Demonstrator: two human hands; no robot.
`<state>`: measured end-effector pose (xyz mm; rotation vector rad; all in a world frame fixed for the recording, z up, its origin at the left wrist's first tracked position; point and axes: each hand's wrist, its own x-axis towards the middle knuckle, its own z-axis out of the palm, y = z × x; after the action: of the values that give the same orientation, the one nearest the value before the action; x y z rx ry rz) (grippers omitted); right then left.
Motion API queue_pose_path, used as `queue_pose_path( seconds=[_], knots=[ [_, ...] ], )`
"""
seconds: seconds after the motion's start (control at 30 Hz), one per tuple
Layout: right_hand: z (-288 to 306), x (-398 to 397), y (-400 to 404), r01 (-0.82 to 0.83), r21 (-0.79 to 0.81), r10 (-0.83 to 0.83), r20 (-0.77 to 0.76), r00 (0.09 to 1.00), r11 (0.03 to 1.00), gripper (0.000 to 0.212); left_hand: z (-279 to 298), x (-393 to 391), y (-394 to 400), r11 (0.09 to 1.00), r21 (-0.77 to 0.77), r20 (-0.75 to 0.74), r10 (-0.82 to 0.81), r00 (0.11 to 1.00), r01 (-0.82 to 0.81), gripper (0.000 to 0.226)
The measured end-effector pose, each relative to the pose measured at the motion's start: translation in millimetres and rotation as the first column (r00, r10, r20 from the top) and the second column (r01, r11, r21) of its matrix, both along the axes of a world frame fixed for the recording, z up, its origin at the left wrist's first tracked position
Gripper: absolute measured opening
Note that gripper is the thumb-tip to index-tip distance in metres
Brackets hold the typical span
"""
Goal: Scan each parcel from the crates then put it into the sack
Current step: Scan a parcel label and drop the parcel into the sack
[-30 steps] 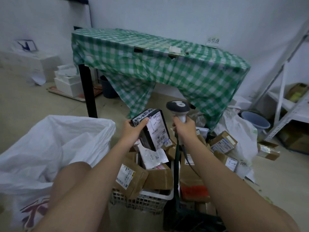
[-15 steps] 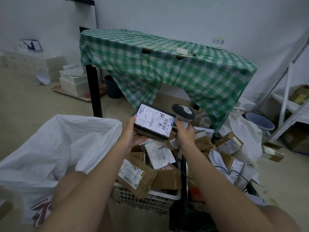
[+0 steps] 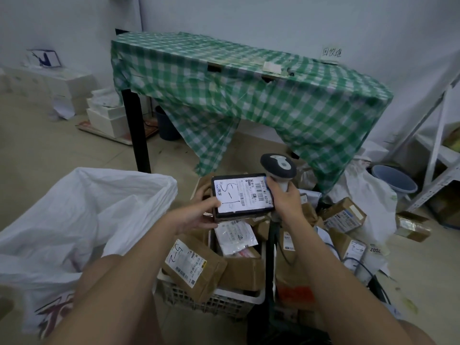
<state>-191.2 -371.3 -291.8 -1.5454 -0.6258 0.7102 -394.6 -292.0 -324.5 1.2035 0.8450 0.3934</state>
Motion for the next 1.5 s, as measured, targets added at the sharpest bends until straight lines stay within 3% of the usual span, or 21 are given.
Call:
queue_pose_path(
  seconds=[0.2, 0.33, 0.47, 0.57, 0.67, 0.83, 0.93, 1.03, 1.13, 1.27, 1.5],
  knots=[
    [-17, 7, -7, 0.256, 0.118, -0.25, -0.065, 0.966, 0.959, 0.049, -25, 31, -5, 0.982, -0.119, 0.135, 0.163, 0.977, -0.147, 0.062],
    [-24, 1, -7, 0.185, 0.08, -0.171, -0.152, 0.973, 0.979, 0.044, -30, 52, -18, 0.982, -0.138, 0.164, 0.15, 0.975, -0.127, 0.072],
    [-26, 5, -4, 0.192, 0.08, -0.172, -0.206, 0.963, 0.978, 0.047, -34, 55, -20, 0.985, -0.11, 0.088, 0.144, 0.986, -0.135, 0.07],
    [-27, 4, -10, 0.13, 0.094, -0.108, -0.21, 0.972, 0.987, 0.037, -30, 51, -20, 0.992, -0.066, -0.007, 0.11, 0.994, -0.11, 0.079],
    [-31, -2, -15, 0.067, 0.085, -0.052, -0.165, 0.985, 0.994, 0.033, -30, 49, -20, 0.991, 0.008, -0.112, 0.134, 0.985, -0.134, 0.063],
    [-28, 2, -19, -0.057, 0.042, 0.059, -0.048, 0.997, 0.998, 0.034, -31, 40, -16, 0.999, -0.047, -0.109, -0.005, 0.994, 0.0, 0.038],
    [-25, 2, -20, -0.09, 0.018, 0.089, 0.05, 0.995, 0.996, 0.026, -30, 37, -12, 0.999, 0.029, -0.12, 0.029, 0.992, -0.026, 0.042],
    [-26, 5, -21, -0.035, -0.014, 0.036, 0.132, 0.991, 0.999, 0.023, -39, 36, -4, 0.978, 0.121, -0.141, 0.187, 0.972, -0.171, 0.059],
    [-27, 11, -27, -0.104, -0.09, 0.115, 0.127, 0.985, 0.99, 0.025, -44, 34, 4, 0.933, 0.171, -0.12, 0.339, 0.933, -0.317, 0.036],
    [-31, 0, -38, -0.25, -0.15, 0.262, 0.061, 0.963, 0.956, 0.011, -44, 33, 6, 0.906, 0.197, -0.119, 0.401, 0.908, -0.374, 0.029],
    [-43, -15, -48, -0.235, -0.205, 0.273, 0.183, 0.944, 0.95, 0.027, -54, 31, 9, 0.887, 0.212, -0.142, 0.444, 0.885, -0.411, 0.056]
  ],
)
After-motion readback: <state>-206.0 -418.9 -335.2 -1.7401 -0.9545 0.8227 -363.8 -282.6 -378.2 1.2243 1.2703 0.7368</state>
